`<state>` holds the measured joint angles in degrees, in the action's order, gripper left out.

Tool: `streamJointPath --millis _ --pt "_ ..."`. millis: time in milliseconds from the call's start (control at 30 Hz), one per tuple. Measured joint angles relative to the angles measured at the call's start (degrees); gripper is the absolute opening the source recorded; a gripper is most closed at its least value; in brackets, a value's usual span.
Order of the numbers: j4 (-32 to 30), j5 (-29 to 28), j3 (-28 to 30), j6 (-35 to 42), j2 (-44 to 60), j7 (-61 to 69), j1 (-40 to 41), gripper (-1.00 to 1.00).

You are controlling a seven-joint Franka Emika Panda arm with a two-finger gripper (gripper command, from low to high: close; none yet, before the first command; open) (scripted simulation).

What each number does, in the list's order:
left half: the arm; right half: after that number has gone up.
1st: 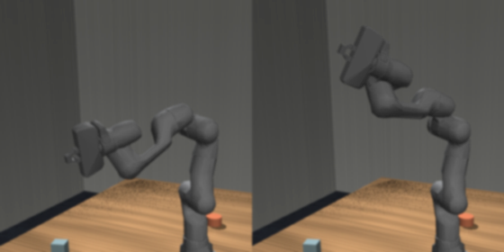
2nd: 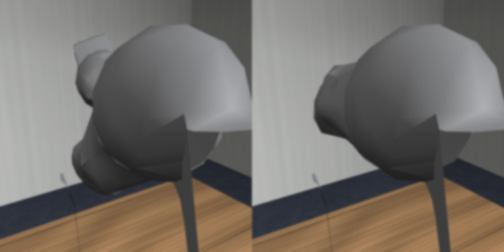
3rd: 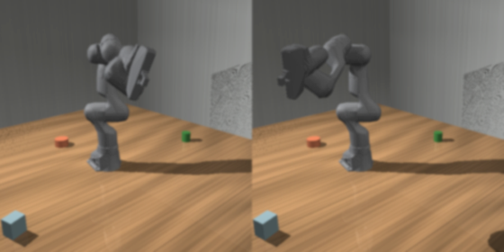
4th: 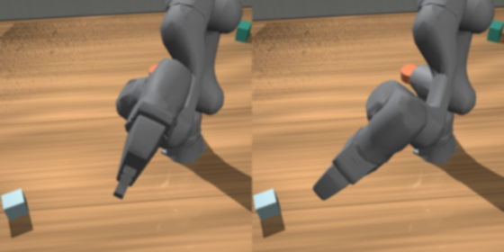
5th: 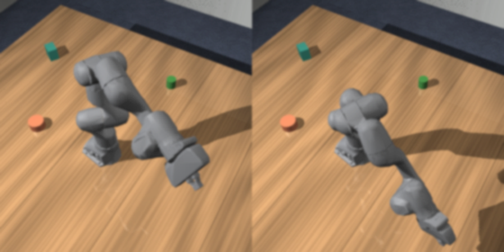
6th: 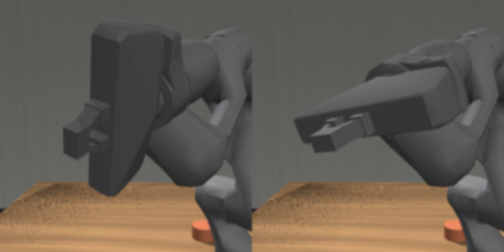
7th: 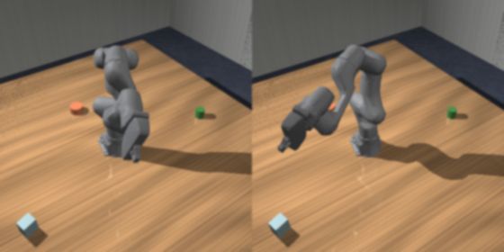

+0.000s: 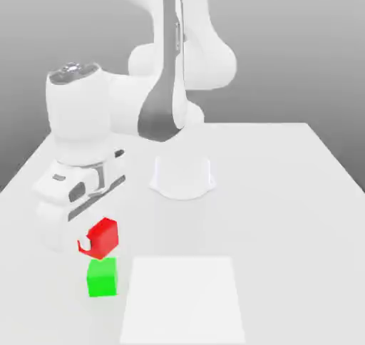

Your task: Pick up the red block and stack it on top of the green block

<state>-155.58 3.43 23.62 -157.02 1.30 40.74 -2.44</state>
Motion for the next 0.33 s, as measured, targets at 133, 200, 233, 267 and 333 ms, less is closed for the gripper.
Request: streamJointPath --millis 133,200,233,267,333 --pt "-0.03 3.84 -1.07 -3.13 3.5 2.75 0.34 -1.0" --pt "-0.14 5.87 -1.89 -4.83 5.41 4.21 0.82 -1.0" --pt "-0.22 6.93 -2.43 -5.74 6.41 4.95 1.18 -1.0" --pt "-0.3 7.78 -2.92 -6.5 7.23 5.55 1.53 1.0" --pt "-0.3 7.78 -2.92 -6.5 7.23 5.55 1.53 1.0"
